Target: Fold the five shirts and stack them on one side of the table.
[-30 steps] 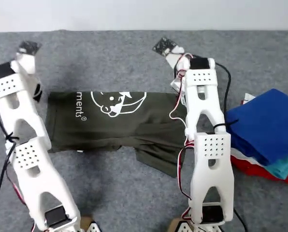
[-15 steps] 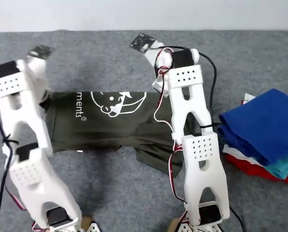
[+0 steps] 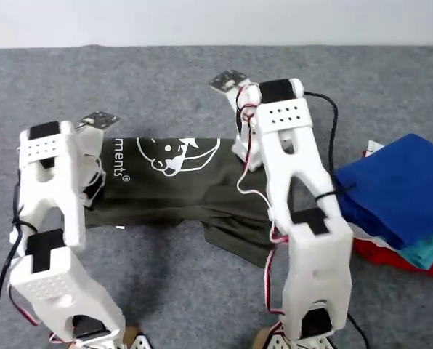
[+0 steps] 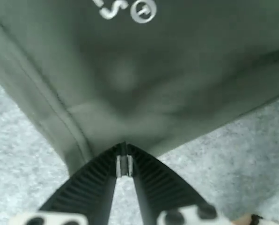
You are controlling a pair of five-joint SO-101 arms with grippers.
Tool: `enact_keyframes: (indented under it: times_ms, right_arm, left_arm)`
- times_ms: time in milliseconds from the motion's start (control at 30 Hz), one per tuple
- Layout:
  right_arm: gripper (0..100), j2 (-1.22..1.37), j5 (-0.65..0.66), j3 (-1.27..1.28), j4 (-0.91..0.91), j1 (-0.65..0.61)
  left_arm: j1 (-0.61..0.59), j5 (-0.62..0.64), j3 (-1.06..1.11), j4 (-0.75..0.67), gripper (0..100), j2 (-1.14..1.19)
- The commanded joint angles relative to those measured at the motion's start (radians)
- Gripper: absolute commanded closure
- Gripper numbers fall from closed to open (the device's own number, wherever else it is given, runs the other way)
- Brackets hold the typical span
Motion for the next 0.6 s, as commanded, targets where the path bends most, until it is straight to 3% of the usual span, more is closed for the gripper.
enact_keyframes:
  times_ms: [0, 267, 567]
  right_arm:
    - [98.7, -0.226, -0.011, 0.233, 0.044, -0.053]
    - [87.6, -0.418, -0.017, 0.594, 0.016, -0.260]
    - [85.1, -0.372, -0.011, 0.651, -0.171, -0.447]
  left_arm:
    - [-0.064, -0.015, -0.002, -0.035, 100, -0.063]
    - [-0.249, -0.014, -0.004, -0.078, 100, -0.061]
    - [-0.351, -0.014, -0.002, -0.091, 100, -0.061]
